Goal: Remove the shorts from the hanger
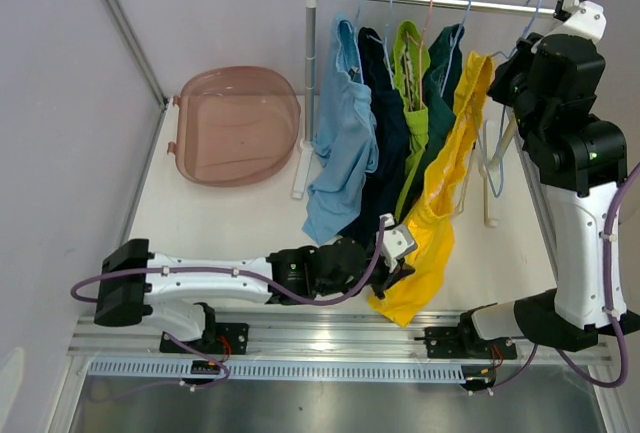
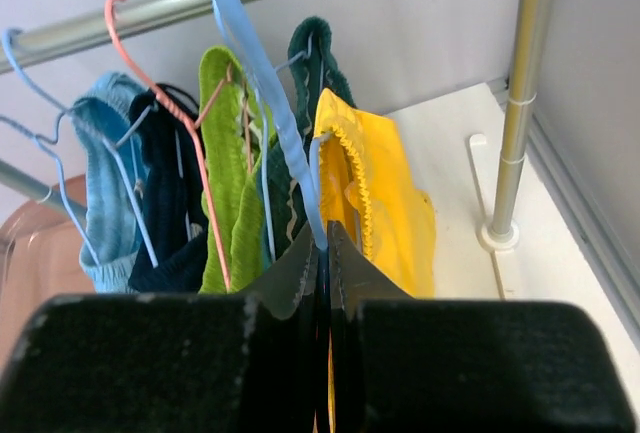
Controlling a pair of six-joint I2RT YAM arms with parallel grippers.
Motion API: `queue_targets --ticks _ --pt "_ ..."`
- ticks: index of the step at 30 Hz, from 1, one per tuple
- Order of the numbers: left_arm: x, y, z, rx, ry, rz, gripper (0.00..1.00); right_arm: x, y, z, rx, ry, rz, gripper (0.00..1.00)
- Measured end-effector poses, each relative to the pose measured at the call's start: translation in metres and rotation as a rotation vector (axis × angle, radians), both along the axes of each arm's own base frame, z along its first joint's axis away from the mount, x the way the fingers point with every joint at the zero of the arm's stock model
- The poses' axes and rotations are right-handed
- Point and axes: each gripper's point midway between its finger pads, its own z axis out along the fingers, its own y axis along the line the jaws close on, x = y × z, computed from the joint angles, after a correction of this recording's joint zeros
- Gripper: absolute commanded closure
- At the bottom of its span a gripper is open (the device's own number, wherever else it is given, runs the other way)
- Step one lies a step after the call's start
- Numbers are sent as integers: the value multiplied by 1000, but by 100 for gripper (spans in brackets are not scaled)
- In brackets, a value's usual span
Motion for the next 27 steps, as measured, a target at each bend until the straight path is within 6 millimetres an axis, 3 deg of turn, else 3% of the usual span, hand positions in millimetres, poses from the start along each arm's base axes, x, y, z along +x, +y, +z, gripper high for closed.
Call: queue_targets --ticks 3,6,10,12,14,16,20,23,25,27 --pt "7 -5 -7 38 -2 37 100 -5 6 -4 21 25 36 100" --pt "17 -28 11 66 -24 63 100 -14 19 -8 65 33 93 100" --pt "44 -72 64 43 -53 101 100 -53 50 -30 175 72 255 100" --pt "75 -89 104 0 -70 160 100 -81 59 -45 244 98 325 100" --pt "92 -90 119 47 -102 172 100 -91 48 -35 324 22 281 100" --pt "91 -92 130 95 -113 153 100 -94 27 -19 384 -65 184 100" --pt "89 -77 142 97 -85 149 100 -121 18 -6 389 -61 178 100" --pt "90 -45 127 134 -52 192 100 -140 19 14 358 -61 231 100" --pt "72 -13 111 182 -41 204 100 -145 14 31 339 -98 228 100" --pt "41 11 100 218 -27 175 100 -140 14 40 314 -114 228 100"
